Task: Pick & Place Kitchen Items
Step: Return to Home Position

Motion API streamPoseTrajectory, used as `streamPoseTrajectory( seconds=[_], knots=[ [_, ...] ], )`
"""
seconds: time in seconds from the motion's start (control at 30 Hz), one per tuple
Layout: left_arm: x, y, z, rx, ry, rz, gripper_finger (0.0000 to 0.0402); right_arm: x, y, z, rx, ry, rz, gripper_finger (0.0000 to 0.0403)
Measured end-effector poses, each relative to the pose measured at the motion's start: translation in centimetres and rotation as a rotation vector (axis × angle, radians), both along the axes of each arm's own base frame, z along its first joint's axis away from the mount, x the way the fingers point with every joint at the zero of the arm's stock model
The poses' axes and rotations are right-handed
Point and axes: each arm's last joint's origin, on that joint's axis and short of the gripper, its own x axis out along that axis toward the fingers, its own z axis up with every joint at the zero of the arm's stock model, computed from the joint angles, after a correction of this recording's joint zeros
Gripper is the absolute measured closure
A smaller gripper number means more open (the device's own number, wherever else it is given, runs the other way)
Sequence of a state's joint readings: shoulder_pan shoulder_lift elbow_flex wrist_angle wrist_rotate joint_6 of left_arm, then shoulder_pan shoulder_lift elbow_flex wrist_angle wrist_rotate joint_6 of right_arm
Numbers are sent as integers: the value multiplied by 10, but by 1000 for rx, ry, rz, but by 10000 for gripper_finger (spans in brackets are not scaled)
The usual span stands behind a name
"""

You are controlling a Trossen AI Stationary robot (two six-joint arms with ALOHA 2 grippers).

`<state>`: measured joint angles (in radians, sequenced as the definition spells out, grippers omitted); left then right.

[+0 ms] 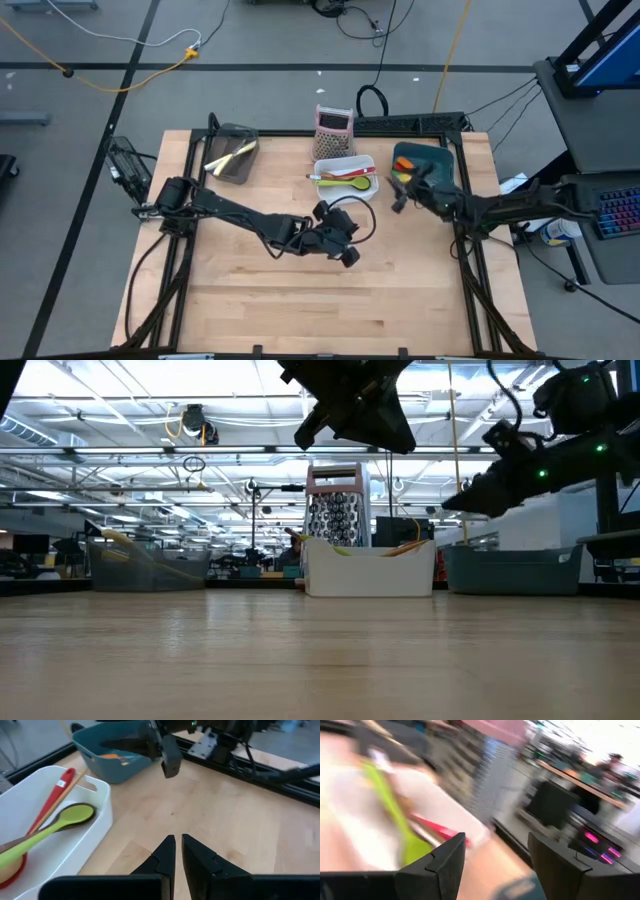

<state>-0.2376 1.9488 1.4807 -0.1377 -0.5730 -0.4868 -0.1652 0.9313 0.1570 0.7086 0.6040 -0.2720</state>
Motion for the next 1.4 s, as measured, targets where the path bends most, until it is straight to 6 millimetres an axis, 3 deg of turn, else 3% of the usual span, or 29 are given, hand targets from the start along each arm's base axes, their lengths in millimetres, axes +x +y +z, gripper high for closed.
streamPoseTrajectory(
  seconds=[0.3, 0.47, 0.77, 1.17, 1.4],
  knots=[
    [-1, 0, 2, 55, 18, -20, 364, 6, 21, 8, -4, -50, 423, 210],
    [-5, 0, 13, 57, -6, -7, 364, 6, 27, 9, -21, -50, 510, 268],
    [-27, 0, 50, 72, -41, -3, 364, 6, 34, 9, -22, -52, 553, 395],
    [-80, -1, 104, 132, 2, -62, 364, 6, 48, 10, -11, -58, 638, 399],
    [-126, -1, 132, 244, 112, -183, 364, 6, 56, 11, -14, -74, 684, 401]
  ],
)
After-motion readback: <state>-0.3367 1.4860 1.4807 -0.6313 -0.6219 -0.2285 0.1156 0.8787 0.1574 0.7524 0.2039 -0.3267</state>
